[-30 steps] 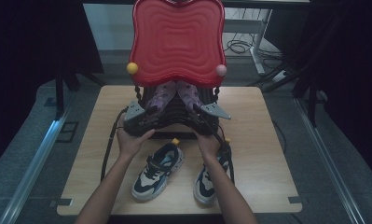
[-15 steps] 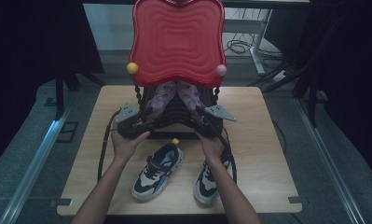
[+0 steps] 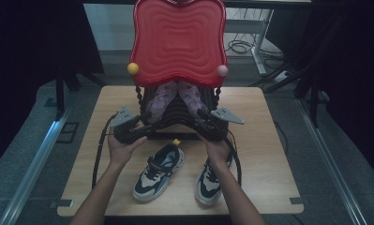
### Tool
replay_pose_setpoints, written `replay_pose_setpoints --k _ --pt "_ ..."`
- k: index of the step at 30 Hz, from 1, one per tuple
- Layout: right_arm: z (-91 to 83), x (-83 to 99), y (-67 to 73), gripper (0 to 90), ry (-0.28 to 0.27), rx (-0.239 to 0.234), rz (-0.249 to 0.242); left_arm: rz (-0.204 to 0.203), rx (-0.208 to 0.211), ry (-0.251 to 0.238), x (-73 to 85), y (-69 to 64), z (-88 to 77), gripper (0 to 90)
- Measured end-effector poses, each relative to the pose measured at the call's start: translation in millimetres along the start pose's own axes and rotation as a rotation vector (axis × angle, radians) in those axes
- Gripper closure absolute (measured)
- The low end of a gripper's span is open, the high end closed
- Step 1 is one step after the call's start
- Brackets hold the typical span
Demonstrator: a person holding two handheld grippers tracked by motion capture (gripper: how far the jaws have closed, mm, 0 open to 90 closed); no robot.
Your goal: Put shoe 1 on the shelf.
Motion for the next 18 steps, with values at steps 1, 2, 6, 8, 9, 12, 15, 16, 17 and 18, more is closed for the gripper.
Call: replay_pose_setpoints --k 1,2,6,8,9,12,15,16,17,18 --pt "-1.4 0.1 0.8 58.4 -0.002 -0.004 0.001 -0.003 0.001 -0.001 0.4 -0.8 -1.1 51.4" --pt "-2.7 0.2 1.5 58.3 0.0 -0.007 0.004 -0.002 0.004 0.0 0.8 -1.3 -2.2 51.4" --pt "-6.6 1.0 4.1 58.3 0.0 -0.029 -0.012 -0.005 0.005 -0.002 3.0 -2.6 -6.4 51.4" --pt "-9.3 2.2 7.5 58.3 0.004 -0.045 -0.03 -0.01 0.007 -0.003 4.5 -3.3 -7.9 51.4" --pt "-10.6 2.9 9.2 58.3 0.005 -0.053 -0.032 -0.01 0.008 0.0 5.5 -3.4 -8.6 51.5" --pt "-13.6 5.2 13.1 58.3 0.012 -0.072 -0.041 -0.018 0.009 0.004 8.0 -4.6 -11.0 51.5" --pt "-17.3 6.6 14.5 58.4 0.015 -0.082 -0.053 -0.015 0.001 0.007 9.8 -5.7 -14.2 51.5" --pt "-19.4 6.6 14.5 58.3 0.01 -0.084 -0.049 -0.013 -0.003 0.009 10.5 -6.1 -15.1 51.6" --pt "-21.2 6.4 14.5 58.4 0.007 -0.088 -0.041 -0.017 -0.001 0.009 11.2 -6.8 -16.0 51.5" --pt "-22.9 6.5 14.2 58.3 0.006 -0.091 -0.039 -0.019 0.003 0.011 12.2 -7.6 -16.8 51.5"
Point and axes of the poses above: each handheld gripper's, and its own axes: z roughly forward along the jaws, x roughly out of its underside, y roughly to its left, the point moved 5 cm from there along z, roughly forward along the jaws, and after that the axes turned 3 degrees about z, right-handed, at the moved point
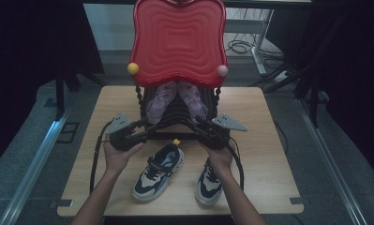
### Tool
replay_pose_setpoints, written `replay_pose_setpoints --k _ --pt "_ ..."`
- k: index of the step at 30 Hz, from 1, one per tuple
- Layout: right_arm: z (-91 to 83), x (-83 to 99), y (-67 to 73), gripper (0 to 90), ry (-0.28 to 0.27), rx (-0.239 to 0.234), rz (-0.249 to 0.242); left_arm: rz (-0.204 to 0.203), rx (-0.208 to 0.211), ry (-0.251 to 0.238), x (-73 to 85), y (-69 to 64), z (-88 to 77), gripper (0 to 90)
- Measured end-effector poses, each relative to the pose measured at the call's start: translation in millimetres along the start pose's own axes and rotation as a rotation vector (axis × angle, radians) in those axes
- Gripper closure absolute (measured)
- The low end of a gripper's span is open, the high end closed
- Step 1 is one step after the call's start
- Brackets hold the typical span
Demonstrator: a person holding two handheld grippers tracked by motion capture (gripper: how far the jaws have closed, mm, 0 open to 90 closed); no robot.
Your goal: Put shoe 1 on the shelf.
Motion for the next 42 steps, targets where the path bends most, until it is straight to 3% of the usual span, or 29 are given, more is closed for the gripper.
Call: replay_pose_setpoints --k 8,16,28,34,42 --pt "-14.9 2.0 -0.2 58.3 -0.002 -0.013 0.004 -0.019 -0.004 0.038 12.2 -2.6 -10.7 51.5" --pt "-35.4 15.2 -11.3 57.8 0.038 -0.017 0.003 -0.05 -0.018 0.067 24.9 0.3 -26.9 51.5" --pt "-64.1 27.3 -22.0 57.2 0.039 -0.003 0.0 -0.063 -0.01 0.088 37.6 -4.4 -49.6 51.1" --pt "-76.2 34.1 -25.6 55.8 0.06 -0.027 -0.019 -0.065 -0.009 0.101 43.8 -7.3 -62.1 50.4" --pt "-88.6 43.6 -31.1 55.3 0.08 -0.029 -0.042 -0.1 -0.028 0.094 51.5 -4.3 -77.1 50.2"
Point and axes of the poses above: each handheld gripper's, and its own axes: z roughly forward along the jaws, x roughly out of its underside, y roughly to its left, the point moved 5 cm from there along z, roughly forward along the jaws, and after that the axes turned 3 degrees about z, right-handed, at the moved point
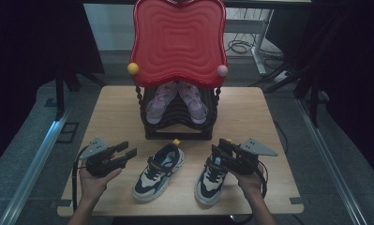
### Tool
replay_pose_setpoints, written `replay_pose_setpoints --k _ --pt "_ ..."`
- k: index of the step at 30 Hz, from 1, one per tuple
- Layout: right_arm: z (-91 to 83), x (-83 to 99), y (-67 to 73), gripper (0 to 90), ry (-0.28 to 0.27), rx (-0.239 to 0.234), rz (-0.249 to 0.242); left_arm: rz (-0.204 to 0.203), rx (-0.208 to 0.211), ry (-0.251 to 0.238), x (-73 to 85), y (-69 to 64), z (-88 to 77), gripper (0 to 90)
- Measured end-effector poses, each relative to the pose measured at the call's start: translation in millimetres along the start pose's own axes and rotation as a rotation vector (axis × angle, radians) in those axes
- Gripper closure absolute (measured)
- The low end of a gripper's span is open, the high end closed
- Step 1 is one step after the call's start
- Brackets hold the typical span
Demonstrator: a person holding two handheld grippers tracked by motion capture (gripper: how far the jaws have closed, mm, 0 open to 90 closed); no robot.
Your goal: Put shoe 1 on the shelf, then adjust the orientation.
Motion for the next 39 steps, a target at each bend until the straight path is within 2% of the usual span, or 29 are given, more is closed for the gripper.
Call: replay_pose_setpoints --k 5,9,13,15,20,25,30,37,39 --pt "-10.0 2.8 -1.1 54.5 -0.002 -0.008 -0.01 -0.022 -0.01 0.004 8.0 3.9 -9.0 49.9" --pt "-21.1 6.5 -3.1 53.4 -0.016 -0.017 0.02 -0.044 -0.023 0.028 24.5 8.6 -17.2 49.9" --pt "-28.6 12.1 -5.1 52.4 -0.013 -0.013 0.017 -0.074 -0.026 0.035 33.8 13.3 -22.3 49.9" --pt "-30.8 14.8 -7.4 51.8 -0.008 -0.007 0.014 -0.076 -0.037 0.035 35.8 15.6 -25.1 49.9" --pt "-37.4 18.8 -12.4 50.5 -0.006 -0.014 0.031 -0.087 -0.033 0.053 44.6 18.7 -27.3 50.1" --pt "-42.6 22.5 -19.1 49.5 0.001 -0.005 0.034 -0.082 -0.013 0.071 46.7 18.3 -27.8 53.5" --pt "-46.2 22.2 -24.2 48.1 -0.001 0.016 0.036 -0.058 -0.023 0.075 46.3 15.1 -27.2 54.2" --pt "-51.3 19.4 -29.5 47.4 -0.013 0.028 0.044 -0.07 -0.014 0.081 46.8 14.3 -25.6 53.4" --pt "-52.1 19.9 -31.1 47.5 -0.012 0.03 0.049 -0.074 0.0 0.079 45.6 12.6 -25.4 53.6"
Point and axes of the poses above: each handheld gripper's, and its own axes: z roughly forward along the jaws, x roughly out of its underside, y roughly to its left, the point moved 5 cm from there along z, roughly forward along the jaws, and after that the axes turned 3 degrees about z, right-handed, at the moved point
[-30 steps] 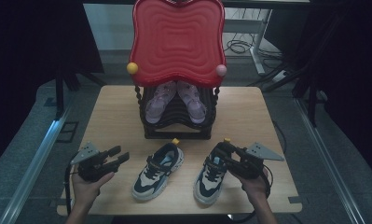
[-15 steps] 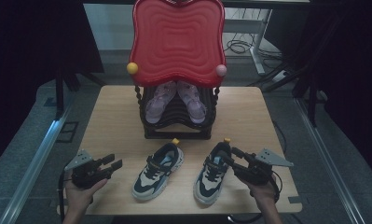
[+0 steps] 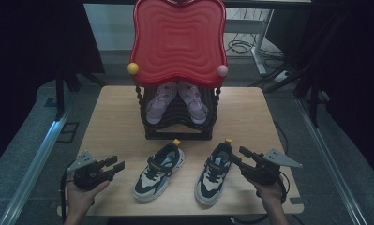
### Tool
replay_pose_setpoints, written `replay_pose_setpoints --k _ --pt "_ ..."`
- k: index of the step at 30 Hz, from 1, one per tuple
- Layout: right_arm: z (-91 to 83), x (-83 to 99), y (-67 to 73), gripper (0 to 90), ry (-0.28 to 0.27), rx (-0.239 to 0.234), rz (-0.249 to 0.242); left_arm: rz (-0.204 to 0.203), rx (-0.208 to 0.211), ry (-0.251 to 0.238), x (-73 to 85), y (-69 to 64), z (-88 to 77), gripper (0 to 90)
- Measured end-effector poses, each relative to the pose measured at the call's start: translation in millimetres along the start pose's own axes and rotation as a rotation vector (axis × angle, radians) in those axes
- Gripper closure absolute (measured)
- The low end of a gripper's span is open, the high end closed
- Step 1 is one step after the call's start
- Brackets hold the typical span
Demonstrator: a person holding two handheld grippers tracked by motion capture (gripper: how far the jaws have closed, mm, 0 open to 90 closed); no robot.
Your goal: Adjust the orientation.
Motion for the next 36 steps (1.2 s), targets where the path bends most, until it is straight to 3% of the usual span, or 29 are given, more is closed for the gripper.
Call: replay_pose_setpoints --k 3,5,13,25,36 --pt "-1.3 1.1 -3.1 47.4 0.0 0.006 0.007 -0.007 0.029 -0.006 -2.0 -5.1 0.6 58.5" --pt "-2.3 1.6 -4.0 47.4 0.0 0.009 0.013 -0.004 0.03 -0.008 -3.2 -9.4 1.6 67.9" --pt "-5.6 1.2 -7.1 47.4 -0.006 0.023 0.016 0.048 0.105 0.023 -7.1 -32.0 8.1 87.7" --pt "-1.7 1.8 -7.3 47.6 -0.008 0.028 0.015 0.08 0.189 0.083 -0.3 -65.5 24.6 89.4" --pt "-2.8 0.7 -8.7 47.9 -0.028 0.043 0.022 0.103 0.218 0.166 14.7 -88.6 43.5 89.3"
Point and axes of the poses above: each handheld gripper's, and its own axes: z roughly forward along the jaws, x roughly out of its underside, y roughly to its left, the point moved 5 cm from there along z, roughly forward along the jaws, and after that the axes turned 3 degrees about z, right-handed, at the moved point
